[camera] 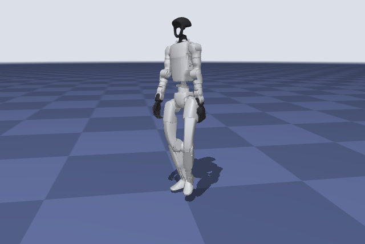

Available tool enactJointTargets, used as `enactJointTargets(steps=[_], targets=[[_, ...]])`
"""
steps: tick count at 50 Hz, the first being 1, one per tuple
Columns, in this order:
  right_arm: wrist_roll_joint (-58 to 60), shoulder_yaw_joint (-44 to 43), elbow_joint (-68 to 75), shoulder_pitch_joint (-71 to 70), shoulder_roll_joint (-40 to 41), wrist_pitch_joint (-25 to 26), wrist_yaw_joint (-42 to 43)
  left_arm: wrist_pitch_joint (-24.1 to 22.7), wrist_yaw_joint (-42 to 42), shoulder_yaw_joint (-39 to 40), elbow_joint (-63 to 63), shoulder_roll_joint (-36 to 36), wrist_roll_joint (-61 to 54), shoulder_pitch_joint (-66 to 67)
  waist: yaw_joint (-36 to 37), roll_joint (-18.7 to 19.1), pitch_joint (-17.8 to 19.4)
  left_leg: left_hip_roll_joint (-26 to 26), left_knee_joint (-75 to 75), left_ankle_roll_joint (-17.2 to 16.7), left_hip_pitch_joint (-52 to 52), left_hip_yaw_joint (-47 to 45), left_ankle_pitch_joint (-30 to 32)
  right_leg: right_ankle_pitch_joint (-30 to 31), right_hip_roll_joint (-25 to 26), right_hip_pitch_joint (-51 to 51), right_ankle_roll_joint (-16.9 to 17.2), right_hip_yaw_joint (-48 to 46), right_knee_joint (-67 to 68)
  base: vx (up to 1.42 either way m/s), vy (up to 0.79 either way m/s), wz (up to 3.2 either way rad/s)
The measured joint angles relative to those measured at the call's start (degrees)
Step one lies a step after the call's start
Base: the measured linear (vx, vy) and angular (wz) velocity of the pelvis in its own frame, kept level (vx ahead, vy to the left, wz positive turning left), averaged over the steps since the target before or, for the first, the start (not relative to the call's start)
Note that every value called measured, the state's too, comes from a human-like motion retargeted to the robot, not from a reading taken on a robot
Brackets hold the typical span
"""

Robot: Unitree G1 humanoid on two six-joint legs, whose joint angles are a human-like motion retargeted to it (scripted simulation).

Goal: In place motions

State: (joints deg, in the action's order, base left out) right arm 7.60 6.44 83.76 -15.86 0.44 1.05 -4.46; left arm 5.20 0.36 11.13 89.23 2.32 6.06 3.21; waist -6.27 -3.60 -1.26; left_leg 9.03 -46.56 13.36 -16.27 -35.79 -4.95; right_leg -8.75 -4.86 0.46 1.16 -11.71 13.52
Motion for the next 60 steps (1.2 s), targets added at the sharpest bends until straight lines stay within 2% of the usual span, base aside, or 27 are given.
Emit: enactJointTargets(steps=[2, 3, 5, 8, 10, 14, 17, 22, 25, 28, 30, 32, 35, 37, 38, 40, 42, 43, 46, 48, 50, 52, 55, 60], targets=[[-1.86, 0.16, -6.03, -5.65, 2.11, -0.47, -0.74, -0.01, -1.05, 4.33, 3.06, 1.02, -2.18, 2.02, -0.96, 0.95, 4.6, 3.4, -15.76, 1.57, -9.63, 6.92, -1.31, 0.72, 2.87, 2.11, -1.38, -1.81, -1.32, -0.26, -0.25, 0.13], [-2.65, 0.26, -8.82, -7.98, 2.89, -0.79, -1.2, 0.11, -2.52, 6.15, 3.76, 1.62, -3.0, 3.9, 0.52, -0.1, 6.56, 8.32, -23.97, 1.61, -11.8, 4.65, -3.42, 0.42, 3.41, 3.01, -2.37, -0.28, -0.83, -0.01, -0.41, -0.63], [-3.6, -0.75, -13.31, -11.88, 3.82, -1.22, -1.62, 0.66, -5.55, 8.51, 5.36, 2.48, -2.36, 7.78, 3.81, -1.24, 9.07, 14.03, -36.88, 1.64, -18.36, 4.32, -7.0, 0.66, 4.48, 4.48, -4.46, 1.27, -0.9, 0.12, -0.35, -0.83], [-5.36, -2.4, -18.55, -15.86, 3.51, -1.96, -1.67, 1.21, -6.06, 10.95, 6.66, 3.8, 0.19, 12.87, 9.28, -2.77, 9.7, 16.28, -47.3, 1.64, -30.39, 5.6, -10.13, 1.54, 5.91, 4.49, -6.78, 5.96, -1.25, 0.08, -0.15, -0.66], [-6.58, -3.22, -23.06, -18.4, 3.39, -3.13, -0.54, 0.71, -5.46, 11.54, 6.95, 4.79, -0.17, 16.62, 13.22, -5.08, 11.21, 15.52, -51.02, 1.64, -39.13, 5.56, -10.86, 2.03, 4.88, 5.01, -7.86, 8.92, -1.1, 0.0, -0.14, -0.72], [-7.08, -4.18, -28.73, -21.81, 3.21, -4.95, 0.67, 0.82, -5.19, 13.53, 7.56, 5.05, -0.21, 19.14, 17.63, -7.33, 14.17, 16.65, -52.77, 1.64, -48.03, 5.27, -12.48, 2.25, 3.27, 5.12, -9.13, 10.32, 0.09, -0.04, -0.15, -0.54], [-7.66, -4.94, -31.25, -23.14, 3.74, -5.51, 0.72, 1.01, -5.75, 13.79, 8.08, 4.54, -0.98, 19.99, 18.83, -8.7, 14.35, 16.42, -52.15, 1.64, -51.25, 4.48, -12.83, 2.14, 2.08, 4.93, -9.6, 9.73, 0.76, 0.06, -0.04, -0.11], [-8.99, -5.12, -31.85, -23.47, 4.76, -6.78, 1.35, 0.87, -7.63, 11.9, 7.55, 3.16, -0.73, 17.85, 17.73, -8.21, 12.94, 17.39, -52.77, 1.64, -46.27, 3.55, -13.42, 2.49, 1.99, 4.97, -8.47, 7.69, -0.22, -0.01, 0.04, 0.1], [-9.44, -4.62, -31.07, -22.45, 5.0, -7.46, 1.19, -0.16, -9.47, 10.18, 5.96, 2.47, 0.91, 16.09, 15.56, -6.59, 10.51, 17.96, -53.05, 1.57, -41.63, 5.41, -12.75, 3.18, 2.42, 4.21, -6.81, 5.92, -1.89, -0.04, 0.18, 0.54], [-9.44, -3.28, -29.83, -20.28, 5.4, -7.9, 1.12, -1.57, -11.0, 8.6, 4.37, 2.16, 2.06, 14.97, 13.35, -4.73, 8.33, 15.34, -46.3, 1.5, -32.34, 6.83, -10.29, 3.9, 2.76, 4.14, -5.26, 4.74, -3.81, -0.04, 0.2, 0.45], [-9.34, -2.28, -29.03, -18.81, 5.44, -7.92, 1.26, -2.58, -11.67, 7.8, 3.85, 2.0, 2.65, 14.57, 11.62, -4.04, 7.15, 8.76, -37.85, 1.31, -26.3, 7.28, -8.05, 4.28, 1.68, 4.16, -3.82, 3.77, -4.83, -0.07, 0.26, 0.43], [-8.69, -0.44, -27.93, -16.28, 5.37, -7.72, 1.78, -3.34, -11.66, 6.87, 4.03, 2.33, 3.52, 13.98, 9.42, -3.78, 4.95, -0.67, -21.86, -0.03, -16.19, 9.26, -6.39, 3.98, 0.49, 4.49, -2.56, 2.58, -6.09, -0.01, 0.15, 0.46], [-6.4, 1.84, -26.56, -10.82, 5.36, -8.3, 1.65, -3.33, -11.41, 6.49, 5.6, 2.85, 4.02, 13.99, 5.47, -2.45, 0.26, -10.89, 4.57, -1.89, -2.13, 15.53, -2.92, 3.2, 0.53, 4.77, -1.59, -0.24, -7.53, 0.14, 0.13, 0.46], [-4.78, 2.92, -25.06, -7.45, 5.22, -8.45, 1.22, -2.88, -11.1, 6.89, 5.99, 3.21, 3.71, 14.11, 4.26, -0.46, -2.72, -13.39, 22.56, -6.5, 7.53, 15.13, -14.26, 2.42, 2.51, 3.55, -1.46, -0.45, -7.28, 0.12, 0.14, 0.11], [-4.07, 3.37, -24.35, -5.91, 5.02, -8.49, 0.97, -2.62, -10.91, 7.08, 6.12, 3.27, 3.48, 14.09, 3.13, 0.5, -3.84, -13.36, 28.64, -6.69, 11.76, 11.36, -19.1, 2.02, 3.33, 3.26, -1.41, -1.15, -7.16, 0.05, 0.11, 0.55], [-1.21, 4.34, -21.88, -1.14, 4.18, -8.61, -0.61, -1.74, -10.02, 8.16, 6.63, 2.93, 1.86, 13.34, -2.0, 3.89, -7.02, -12.62, 41.27, -6.67, 16.99, 7.89, -17.62, 0.77, 5.62, 2.96, -1.18, -4.11, -7.04, 0.0, 0.11, 1.23], [2.28, 4.58, -19.14, 2.76, 3.53, -8.2, -1.57, -0.92, -8.6, 9.42, 6.55, 2.71, 0.08, 10.56, -6.64, 5.48, -10.32, -11.37, 42.73, -8.68, 14.35, 11.2, -15.34, -0.47, 5.25, 0.08, -1.24, -7.64, -5.56, -0.14, 0.12, 1.09], [3.6, 4.34, -18.27, 4.74, 2.74, -7.96, -1.59, -0.94, -7.63, 9.62, 5.89, 2.96, -0.31, 8.92, -6.16, 5.58, -10.0, -11.24, 42.73, -7.87, 13.51, 10.65, -15.21, -0.73, 5.48, -0.82, -1.51, -6.49, -4.04, -0.2, 0.17, 0.43], [4.65, -0.01, -15.36, 10.89, -1.2, -9.21, -1.11, -2.24, -6.09, 3.16, -0.48, 4.27, -2.58, 3.29, -4.52, 4.64, -5.37, -11.64, 41.69, -6.13, 15.03, 12.98, -16.08, 1.47, 4.22, -2.11, -1.27, -6.95, 4.47, -0.2, 0.17, 0.48], [5.35, -2.9, -11.91, 14.23, -3.01, -9.2, -1.36, -1.87, -6.88, -0.65, -5.1, 4.48, -3.62, -1.24, -3.38, 5.12, -3.94, -10.56, 40.76, -5.83, 14.69, 13.67, -16.56, 6.55, 3.01, -6.56, -1.49, -7.7, 13.89, -0.24, 0.17, -0.01], [7.75, -6.03, -6.59, 16.96, -4.38, -6.1, -1.86, -0.68, -8.7, -1.06, -9.56, 3.86, -3.71, -6.71, -1.58, 5.81, -3.12, -9.39, 40.84, -6.1, 14.34, 12.75, -16.94, 16.45, 1.5, -13.81, -2.36, -7.45, 26.52, -0.28, 0.11, -0.32], [8.56, -8.56, -0.21, 18.46, -5.81, -3.07, -1.81, -0.69, -9.22, -0.48, -14.56, 2.98, -5.95, -10.73, -3.28, 6.09, -2.83, -9.33, 41.45, -6.3, 13.89, 13.74, -16.11, 19.76, 1.4, -22.53, -4.22, -5.82, 38.43, -0.22, 0.06, 0.2], [6.09, -11.13, 7.47, 21.01, -8.78, 0.67, -3.05, -1.22, -6.48, -1.38, -20.67, 3.27, -11.13, -19.57, -8.44, 8.26, 0.53, -7.68, 41.61, -6.39, 14.0, 16.64, -14.51, 13.96, -1.87, -35.68, -6.59, -7.25, 59.8, -0.25, 0.08, 0.74], [5.63, -15.83, 9.72, 27.25, -12.48, 3.17, -3.42, -1.56, -3.08, -1.5, -28.34, 4.11, -12.19, -31.64, -18.55, 13.42, 6.08, -2.93, 39.26, -5.74, 11.37, 24.86, -13.46, 9.8, -2.53, -56.2, -5.8, -9.44, 79.54, -0.16, 0.05, 1.21]])
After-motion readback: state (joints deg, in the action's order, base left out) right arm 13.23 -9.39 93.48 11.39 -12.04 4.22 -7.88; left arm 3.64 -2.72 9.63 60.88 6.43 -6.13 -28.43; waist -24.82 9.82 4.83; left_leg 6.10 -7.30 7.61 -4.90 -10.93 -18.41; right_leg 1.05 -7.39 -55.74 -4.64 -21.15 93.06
